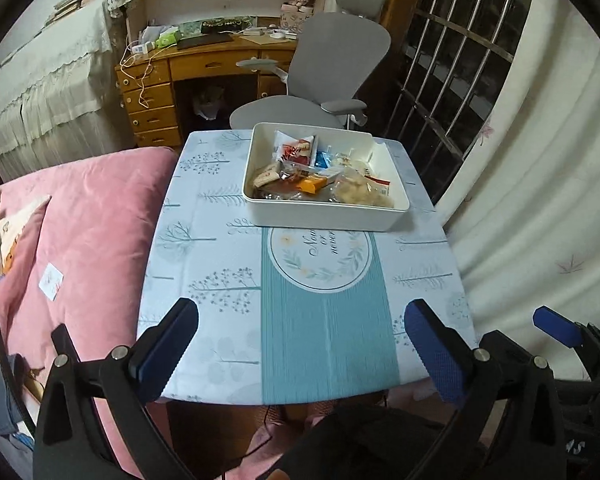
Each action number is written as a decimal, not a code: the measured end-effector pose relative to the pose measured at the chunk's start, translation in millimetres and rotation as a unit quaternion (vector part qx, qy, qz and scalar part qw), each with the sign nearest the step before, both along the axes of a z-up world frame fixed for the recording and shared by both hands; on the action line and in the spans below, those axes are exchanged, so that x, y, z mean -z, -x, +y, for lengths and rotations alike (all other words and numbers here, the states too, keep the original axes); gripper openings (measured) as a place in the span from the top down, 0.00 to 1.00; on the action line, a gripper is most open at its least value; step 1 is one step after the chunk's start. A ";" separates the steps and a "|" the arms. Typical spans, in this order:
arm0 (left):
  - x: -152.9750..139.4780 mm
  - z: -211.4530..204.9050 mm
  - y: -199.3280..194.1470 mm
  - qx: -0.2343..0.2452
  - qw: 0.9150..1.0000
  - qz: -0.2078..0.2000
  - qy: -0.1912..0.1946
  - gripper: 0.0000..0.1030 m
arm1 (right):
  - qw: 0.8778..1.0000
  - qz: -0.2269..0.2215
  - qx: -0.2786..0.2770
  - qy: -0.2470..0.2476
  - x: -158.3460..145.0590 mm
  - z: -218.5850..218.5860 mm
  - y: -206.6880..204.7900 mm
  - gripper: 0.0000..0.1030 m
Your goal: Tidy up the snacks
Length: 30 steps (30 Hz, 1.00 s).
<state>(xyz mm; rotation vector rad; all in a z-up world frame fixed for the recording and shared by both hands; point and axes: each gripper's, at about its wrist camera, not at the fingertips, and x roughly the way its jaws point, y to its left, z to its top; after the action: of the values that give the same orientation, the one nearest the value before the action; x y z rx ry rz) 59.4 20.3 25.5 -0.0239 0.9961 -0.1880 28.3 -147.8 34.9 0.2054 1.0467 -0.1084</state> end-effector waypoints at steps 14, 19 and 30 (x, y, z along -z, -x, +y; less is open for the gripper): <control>-4.9 -33.4 28.8 -0.005 0.997 -0.057 -0.046 0.01 | 1.000 -0.024 0.004 -0.003 9.5 -13.5 23.4 0.04; -6.0 -39.0 34.0 -0.010 0.996 -0.063 -0.055 0.01 | 1.000 -0.019 0.002 -0.009 12.9 -16.9 25.8 0.04; -5.8 -42.6 34.7 -0.028 0.995 -0.068 -0.073 0.01 | 1.000 -0.013 -0.006 -0.015 15.5 -18.3 25.6 0.04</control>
<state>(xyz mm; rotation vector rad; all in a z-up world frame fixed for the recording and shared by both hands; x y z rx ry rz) 24.6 -22.3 31.3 0.0926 0.8694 -0.0642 2.6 -166.0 19.4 0.2274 1.0236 -0.0790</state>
